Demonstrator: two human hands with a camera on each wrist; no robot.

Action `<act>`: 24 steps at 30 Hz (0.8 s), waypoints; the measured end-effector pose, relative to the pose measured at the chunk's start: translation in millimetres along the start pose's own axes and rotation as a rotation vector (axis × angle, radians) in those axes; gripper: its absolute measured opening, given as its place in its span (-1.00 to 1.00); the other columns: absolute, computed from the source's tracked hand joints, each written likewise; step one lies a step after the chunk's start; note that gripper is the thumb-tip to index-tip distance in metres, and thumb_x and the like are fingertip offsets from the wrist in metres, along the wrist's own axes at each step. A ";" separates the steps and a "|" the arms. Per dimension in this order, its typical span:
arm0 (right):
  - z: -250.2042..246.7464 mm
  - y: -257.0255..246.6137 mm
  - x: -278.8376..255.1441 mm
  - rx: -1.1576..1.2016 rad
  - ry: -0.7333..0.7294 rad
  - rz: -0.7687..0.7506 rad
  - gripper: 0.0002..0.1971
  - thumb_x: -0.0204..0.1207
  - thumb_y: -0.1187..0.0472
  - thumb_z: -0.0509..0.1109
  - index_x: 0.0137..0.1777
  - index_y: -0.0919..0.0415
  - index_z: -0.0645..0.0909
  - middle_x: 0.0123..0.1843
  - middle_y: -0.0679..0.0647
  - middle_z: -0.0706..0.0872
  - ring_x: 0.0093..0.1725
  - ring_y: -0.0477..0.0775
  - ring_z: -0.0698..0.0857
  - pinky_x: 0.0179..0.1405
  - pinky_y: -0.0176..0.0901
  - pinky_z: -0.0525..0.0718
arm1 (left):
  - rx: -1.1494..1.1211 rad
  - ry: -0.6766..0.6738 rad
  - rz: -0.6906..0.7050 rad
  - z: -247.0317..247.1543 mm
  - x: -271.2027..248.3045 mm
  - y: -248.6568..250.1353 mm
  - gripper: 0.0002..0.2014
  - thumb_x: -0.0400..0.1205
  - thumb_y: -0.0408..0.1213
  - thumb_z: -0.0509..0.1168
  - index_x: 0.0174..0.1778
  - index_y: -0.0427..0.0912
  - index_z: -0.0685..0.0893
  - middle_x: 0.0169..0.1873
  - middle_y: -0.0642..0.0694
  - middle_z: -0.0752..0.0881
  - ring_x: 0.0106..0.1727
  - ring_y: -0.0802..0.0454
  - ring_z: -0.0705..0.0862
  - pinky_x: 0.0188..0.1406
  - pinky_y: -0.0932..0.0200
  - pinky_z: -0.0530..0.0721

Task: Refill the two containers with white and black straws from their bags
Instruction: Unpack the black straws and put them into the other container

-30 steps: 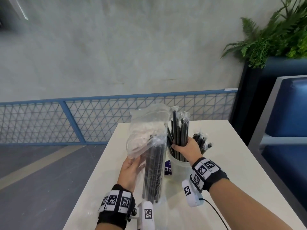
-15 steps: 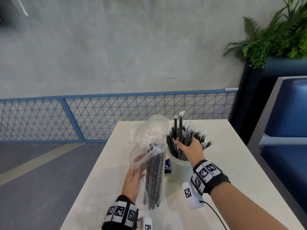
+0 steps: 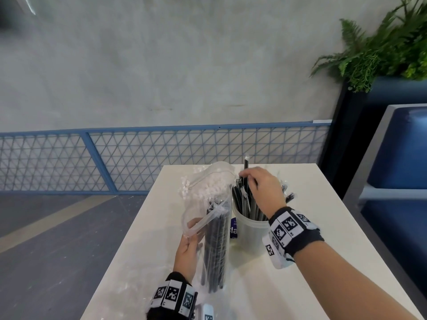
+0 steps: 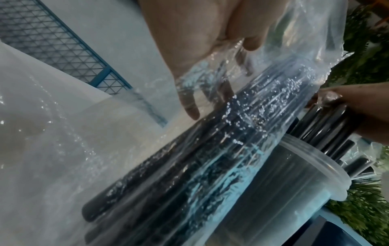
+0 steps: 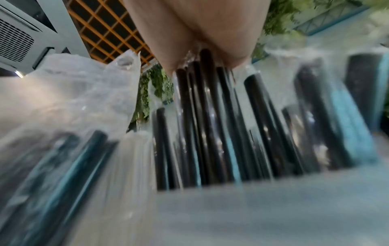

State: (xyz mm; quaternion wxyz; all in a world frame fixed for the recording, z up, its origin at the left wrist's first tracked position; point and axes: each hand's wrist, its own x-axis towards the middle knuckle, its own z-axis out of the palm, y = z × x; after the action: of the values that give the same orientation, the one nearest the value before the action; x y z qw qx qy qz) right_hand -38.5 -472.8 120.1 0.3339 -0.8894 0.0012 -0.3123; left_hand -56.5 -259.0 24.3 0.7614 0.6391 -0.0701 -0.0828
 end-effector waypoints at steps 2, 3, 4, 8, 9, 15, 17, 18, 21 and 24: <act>9.6 8.5 -11.7 -0.092 -0.072 -0.003 -0.73 0.55 0.41 0.20 0.12 0.25 0.69 0.09 0.12 0.74 0.12 0.10 0.64 0.20 -0.25 0.51 | 0.015 -0.008 -0.003 0.2 0.7 -0.2 -0.68 0.74 -0.27 -0.03 0.10 0.15 0.61 0.04 0.14 0.80 0.30 0.00 0.64 0.48 -0.28 0.40; 14.1 10.9 -16.9 -0.148 -0.105 -0.026 -0.71 0.56 0.39 0.19 0.15 0.24 0.68 0.11 0.12 0.74 0.14 0.12 0.64 0.25 -0.12 0.54 | 0.021 -0.012 -0.008 0.3 0.8 -0.2 -0.69 0.74 -0.26 -0.02 0.10 0.15 0.61 0.06 0.12 0.79 0.30 0.00 0.64 0.48 -0.27 0.41; 17.8 11.9 -20.8 -0.188 -0.124 -0.037 -0.70 0.56 0.34 0.17 0.18 0.23 0.67 0.13 0.13 0.73 0.16 0.15 0.65 0.27 -0.01 0.57 | 0.020 -0.015 -0.009 0.2 1.2 -1.0 -0.69 0.74 -0.25 -0.02 0.11 0.14 0.61 0.08 0.10 0.79 0.31 0.00 0.64 0.48 -0.26 0.41; 10.0 -6.2 -6.1 -0.192 0.086 -0.048 -0.54 0.58 0.00 0.02 0.32 0.18 0.54 0.29 0.13 0.62 0.28 0.17 0.57 0.31 0.02 0.47 | 0.009 -0.017 -0.010 -2.1 3.6 -4.5 -0.70 0.74 -0.27 -0.03 0.16 0.08 0.59 0.14 -0.02 0.76 0.32 -0.05 0.64 0.47 -0.29 0.41; 6.2 -11.9 2.2 -0.251 0.079 -0.062 -0.52 0.60 -0.04 0.03 0.42 0.15 0.45 0.42 0.13 0.53 0.41 0.18 0.48 0.39 0.03 0.39 | 0.008 -0.014 -0.012 -2.4 4.5 -4.8 -0.70 0.74 -0.27 -0.03 0.16 0.08 0.59 0.15 -0.04 0.75 0.31 -0.06 0.64 0.47 -0.29 0.41; 14.4 -4.4 15.4 -0.591 -0.461 0.120 -0.32 0.64 -0.21 -0.17 0.65 0.12 -0.20 0.70 0.03 -0.21 0.68 0.06 -0.20 0.61 0.18 -0.11 | -0.019 -0.017 -0.003 -2.0 7.0 -6.0 -0.70 0.74 -0.30 -0.04 0.16 0.05 0.57 0.16 -0.13 0.72 0.31 -0.12 0.63 0.46 -0.28 0.43; 17.5 -2.3 12.6 -0.584 -0.501 0.151 -0.32 0.64 -0.20 -0.20 0.65 0.17 -0.20 0.70 0.03 -0.17 0.68 0.05 -0.16 0.62 0.15 -0.10 | -0.019 -0.028 -0.006 -2.3 7.9 -6.3 -0.70 0.73 -0.29 -0.04 0.16 0.03 0.57 0.17 -0.14 0.71 0.31 -0.12 0.63 0.45 -0.27 0.44; 18.4 -2.3 11.2 -0.585 -0.522 0.161 -0.32 0.65 -0.18 -0.21 0.65 0.19 -0.19 0.71 0.04 -0.14 0.68 0.04 -0.11 0.63 0.14 -0.10 | -0.019 -0.030 -0.010 -2.5 8.7 -7.0 -0.70 0.74 -0.29 -0.04 0.16 0.03 0.57 0.18 -0.15 0.71 0.31 -0.12 0.63 0.44 -0.25 0.45; 20.1 -0.4 9.5 -0.613 -0.575 0.173 -0.32 0.65 -0.18 -0.23 0.65 0.22 -0.17 0.70 0.07 0.00 0.67 0.02 0.05 0.62 0.13 -0.09 | -0.029 -0.029 -0.016 -3.0 10.8 -7.9 -0.70 0.73 -0.29 -0.04 0.16 0.04 0.58 0.17 -0.16 0.72 0.30 -0.12 0.63 0.40 -0.18 0.49; 12.4 -2.5 11.1 -0.625 -0.608 0.153 -0.31 0.63 -0.20 -0.26 0.65 0.21 -0.12 0.69 0.08 0.11 0.65 0.01 0.13 0.61 0.19 -0.14 | -0.024 -0.025 -0.029 -4.8 12.1 -12.3 -0.70 0.72 -0.23 -0.02 0.26 -0.04 0.56 0.21 -0.17 0.70 0.32 -0.12 0.63 0.38 -0.12 0.51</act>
State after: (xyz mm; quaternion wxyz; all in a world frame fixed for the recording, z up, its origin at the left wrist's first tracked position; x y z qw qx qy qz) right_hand -23.2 -465.9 120.5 0.0564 -0.9964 0.0633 0.0044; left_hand -44.1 -259.1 11.3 0.7670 0.6296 -0.0693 -0.1026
